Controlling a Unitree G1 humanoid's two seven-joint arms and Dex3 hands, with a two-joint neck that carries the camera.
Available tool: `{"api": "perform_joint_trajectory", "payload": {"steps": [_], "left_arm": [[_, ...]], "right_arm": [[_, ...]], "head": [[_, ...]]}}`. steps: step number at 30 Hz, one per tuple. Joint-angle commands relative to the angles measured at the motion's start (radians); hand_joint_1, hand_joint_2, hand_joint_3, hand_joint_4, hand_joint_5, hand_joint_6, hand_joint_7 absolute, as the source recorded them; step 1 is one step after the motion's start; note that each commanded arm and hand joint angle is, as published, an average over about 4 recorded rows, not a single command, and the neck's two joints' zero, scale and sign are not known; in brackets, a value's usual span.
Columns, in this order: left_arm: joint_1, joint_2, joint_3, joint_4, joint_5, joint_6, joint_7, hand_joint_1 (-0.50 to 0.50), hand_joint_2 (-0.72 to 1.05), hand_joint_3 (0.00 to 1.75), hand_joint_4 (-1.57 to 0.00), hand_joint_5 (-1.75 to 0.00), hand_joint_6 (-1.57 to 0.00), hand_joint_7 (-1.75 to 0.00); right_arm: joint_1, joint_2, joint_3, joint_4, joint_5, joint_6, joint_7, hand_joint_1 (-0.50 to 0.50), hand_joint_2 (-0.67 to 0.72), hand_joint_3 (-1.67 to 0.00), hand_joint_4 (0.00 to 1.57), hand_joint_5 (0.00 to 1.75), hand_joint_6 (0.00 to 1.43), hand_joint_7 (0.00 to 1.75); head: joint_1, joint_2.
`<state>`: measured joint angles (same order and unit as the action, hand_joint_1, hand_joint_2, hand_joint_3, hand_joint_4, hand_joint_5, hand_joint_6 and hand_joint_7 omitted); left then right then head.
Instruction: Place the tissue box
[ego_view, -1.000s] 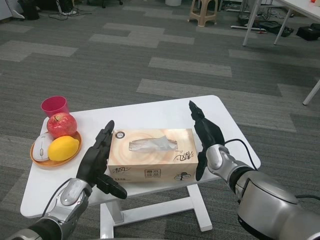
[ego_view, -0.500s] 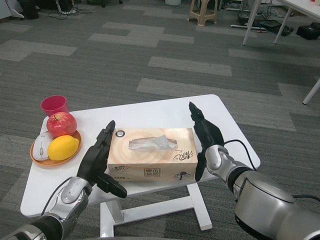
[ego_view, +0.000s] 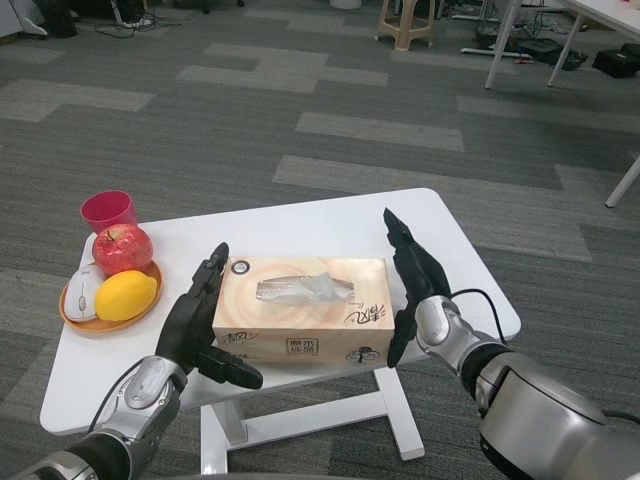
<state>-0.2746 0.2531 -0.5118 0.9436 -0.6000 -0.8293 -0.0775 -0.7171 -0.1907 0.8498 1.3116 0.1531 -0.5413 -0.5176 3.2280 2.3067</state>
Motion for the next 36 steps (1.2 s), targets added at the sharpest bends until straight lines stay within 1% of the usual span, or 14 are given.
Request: {"api": "perform_joint_trajectory", "payload": {"steps": [1, 5, 8, 11, 13, 16, 20, 21, 23, 25, 27, 30, 33, 36], "left_arm": [[0.025, -0.005, 0.01, 0.01, -0.011, -0.017, -0.014, 0.5, -0.19, 0.0, 0.0, -0.31, 0.0, 0.0], [0.032, 0.002, 0.022, 0.007, -0.018, -0.019, -0.016, 0.5, -0.1, 0.0, 0.0, -0.31, 0.0, 0.0], [0.038, 0.007, 0.035, 0.004, -0.022, -0.019, -0.023, 0.5, -0.1, 0.0, 0.0, -0.31, 0.0, 0.0], [0.042, 0.008, 0.048, 0.003, -0.023, -0.019, -0.028, 0.5, -0.1, 0.0, 0.0, -0.31, 0.0, 0.0], [0.045, 0.008, 0.065, 0.003, -0.023, -0.019, -0.028, 0.5, -0.1, 0.0, 0.0, -0.31, 0.0, 0.0], [0.049, 0.009, 0.1, 0.002, -0.023, -0.022, -0.029, 0.5, -0.1, 0.0, 0.0, -0.31, 0.0, 0.0], [0.054, 0.012, 0.136, 0.0, -0.023, -0.027, -0.039, 0.5, -0.1, 0.0, 0.0, -0.41, 0.0, 0.0], [0.059, 0.013, 0.152, -0.004, -0.023, -0.028, -0.046, 0.5, -0.1, 0.0, 0.0, -0.38, 0.0, 0.0], [0.072, 0.015, 0.192, -0.02, -0.023, -0.031, -0.057, 0.5, -0.1, 0.0, 0.0, -0.38, 0.0, 0.0], [0.084, 0.017, 0.227, -0.042, -0.023, -0.034, -0.066, 0.5, -0.06, 0.0, 0.0, -0.41, 0.0, 0.0], [0.092, 0.02, 0.245, -0.058, -0.023, -0.034, -0.073, 0.5, -0.02, 0.0, 0.0, -0.41, 0.0, 0.0], [0.105, 0.029, 0.274, -0.093, -0.023, -0.034, -0.092, 0.5, -0.02, 0.0, 0.0, -0.41, 0.0, 0.0], [0.12, 0.046, 0.301, -0.144, -0.024, -0.029, -0.122, 0.5, 0.1, 0.0, 0.0, -0.33, 0.0, 0.0], [0.137, 0.073, 0.321, -0.218, -0.029, -0.005, -0.153, 0.5, 0.16, 0.0, 0.0, -0.38, 0.0, 0.0]], "right_arm": [[0.022, -0.021, -0.041, -0.03, 0.006, -0.012, 0.022, -0.29, 0.47, -0.04, 0.03, 0.0, 0.0, 0.0], [0.031, -0.036, -0.073, -0.035, 0.006, -0.015, 0.045, -0.29, 0.52, -0.04, 0.03, 0.0, 0.0, 0.0], [0.039, -0.05, -0.105, -0.038, 0.005, -0.019, 0.059, -0.29, 0.52, -0.08, 0.01, 0.0, 0.0, 0.0], [0.044, -0.059, -0.127, -0.043, 0.005, -0.021, 0.066, -0.29, 0.53, -0.08, 0.01, 0.0, 0.0, 0.0], [0.047, -0.068, -0.148, -0.047, 0.004, -0.022, 0.072, -0.29, 0.5, -0.04, 0.01, 0.0, 0.0, 0.0], [0.052, -0.082, -0.178, -0.05, 0.003, -0.022, 0.079, -0.29, 0.52, -0.06, 0.0, 0.0, 0.0, 0.0], [0.056, -0.097, -0.196, -0.057, 0.003, -0.023, 0.083, -0.29, 0.53, -0.08, 0.0, 0.0, 0.0, 0.0], [0.059, -0.103, -0.205, -0.064, 0.003, -0.025, 0.085, -0.29, 0.53, -0.08, 0.0, 0.0, 0.0, 0.0], [0.071, -0.116, -0.227, -0.087, 0.002, -0.029, 0.09, -0.29, 0.53, -0.08, 0.0, 0.0, 0.0, 0.0], [0.083, -0.128, -0.247, -0.117, 0.001, -0.032, 0.095, -0.29, 0.5, -0.08, 0.0, 0.0, 0.0, 0.0], [0.09, -0.136, -0.257, -0.139, 0.0, -0.033, 0.098, -0.29, 0.47, -0.08, 0.0, 0.0, 0.0, 0.0], [0.102, -0.148, -0.268, -0.177, 0.0, -0.034, 0.101, -0.29, 0.47, -0.08, 0.0, 0.0, 0.0, 0.0], [0.114, -0.159, -0.283, -0.221, 0.0, -0.034, 0.103, -0.29, 0.47, -0.08, 0.0, 0.0, 0.0, 0.0], [0.124, -0.167, -0.302, -0.261, 0.0, -0.034, 0.103, -0.29, 0.47, -0.08, 0.0, 0.0, 0.0, 0.0]], "head": [[0.004, 0.002], [0.007, 0.005], [0.008, 0.004], [0.007, 0.003], [0.009, 0.001], [0.009, -0.002], [0.014, -0.002], [0.016, -0.003], [0.018, -0.006], [0.02, -0.008], [0.02, -0.009], [0.019, -0.011], [0.018, -0.016], [0.019, -0.02]]}}
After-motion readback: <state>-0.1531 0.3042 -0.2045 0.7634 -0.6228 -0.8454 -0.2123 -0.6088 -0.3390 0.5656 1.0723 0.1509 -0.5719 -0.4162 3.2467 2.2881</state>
